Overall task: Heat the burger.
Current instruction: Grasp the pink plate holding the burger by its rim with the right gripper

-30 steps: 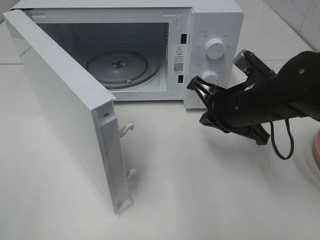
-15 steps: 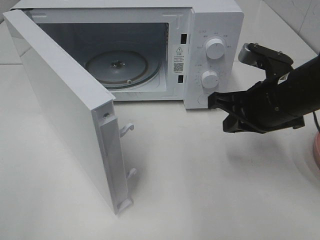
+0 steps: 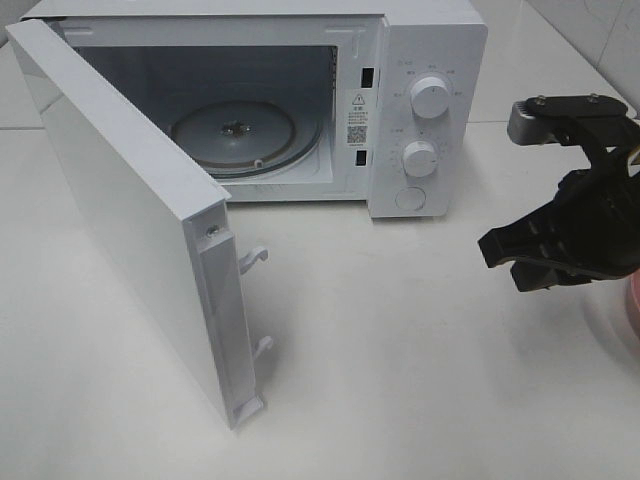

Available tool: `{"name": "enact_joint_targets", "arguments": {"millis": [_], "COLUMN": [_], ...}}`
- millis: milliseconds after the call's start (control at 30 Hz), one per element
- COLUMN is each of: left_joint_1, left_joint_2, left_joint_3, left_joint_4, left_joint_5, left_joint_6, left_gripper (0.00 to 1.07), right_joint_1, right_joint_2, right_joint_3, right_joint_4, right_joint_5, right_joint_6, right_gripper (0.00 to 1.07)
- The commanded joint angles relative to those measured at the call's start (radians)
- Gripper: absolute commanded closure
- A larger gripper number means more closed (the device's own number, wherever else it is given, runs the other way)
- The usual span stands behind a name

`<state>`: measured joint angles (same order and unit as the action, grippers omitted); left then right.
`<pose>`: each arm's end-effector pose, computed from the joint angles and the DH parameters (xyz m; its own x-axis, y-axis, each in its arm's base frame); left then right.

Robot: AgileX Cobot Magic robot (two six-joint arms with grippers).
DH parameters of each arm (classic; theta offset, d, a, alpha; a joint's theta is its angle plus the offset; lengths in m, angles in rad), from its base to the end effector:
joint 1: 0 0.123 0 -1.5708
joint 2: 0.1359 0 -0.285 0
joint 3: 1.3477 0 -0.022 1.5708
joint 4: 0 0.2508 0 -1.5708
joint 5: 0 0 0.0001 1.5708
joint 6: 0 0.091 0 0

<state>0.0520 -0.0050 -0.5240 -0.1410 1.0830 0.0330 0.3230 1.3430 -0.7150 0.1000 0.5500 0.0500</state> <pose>-0.0092 -0.0118 0.2827 -0.4475 -0.0565 -0.8925 0.0444 0.9954 -0.0853 0.2282 0.0814 0.2160 -0.8783 -0.1519 -0.4533 -0.2235 0.9687 0.1084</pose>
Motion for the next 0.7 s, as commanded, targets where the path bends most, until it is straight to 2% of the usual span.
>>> {"name": "enact_joint_targets", "arguments": {"millis": [33,67,400,467,567,633,667,700], "left_joint_1": [-0.001,-0.001,-0.001,-0.001,-0.001,-0.001,-0.001,-0.001], "left_joint_2": [-0.015,-0.015,-0.015,-0.015,-0.015,-0.015,-0.015,-0.015], "left_joint_3": [0.004,0.004,0.004,0.004,0.004,0.004,0.004,0.004], "left_joint_4": [0.001,0.001,0.001,0.001,0.001,0.001,0.001,0.001], "left_joint_5": [-0.013,-0.013,-0.013,-0.013,-0.013,-0.013,-0.013,-0.013], "left_joint_6": [-0.008,-0.008,-0.008,-0.008,-0.008,-0.008,-0.008,-0.008], "left_gripper": [0.17,0.17,0.17,0.17,0.17,0.17,0.17,0.17], "right_joint_1": [-0.034,-0.074,-0.233,-0.296,-0.308,-0.347,-0.347,-0.357], "right_joint_2": [-0.009,-0.010,-0.010,-0.010,-0.010,-0.010,-0.010,-0.010], "right_joint_3": [0.000,0.000,0.000,0.000,0.000,0.000,0.000,0.000], "right_joint_4": [-0.023,-0.037,-0.163,-0.207,-0.211,-0.226,-0.226,-0.228], "right_joint_5": [0.045,0.060,0.073,0.071,0.071,0.065,0.065,0.062], "right_joint_6": [-0.014,-0.014,-0.014,-0.014,-0.014,-0.009,-0.009,-0.002], "right_gripper": [0.97,0.96,0.93,0.91,0.90,0.81,0.81,0.69]}}
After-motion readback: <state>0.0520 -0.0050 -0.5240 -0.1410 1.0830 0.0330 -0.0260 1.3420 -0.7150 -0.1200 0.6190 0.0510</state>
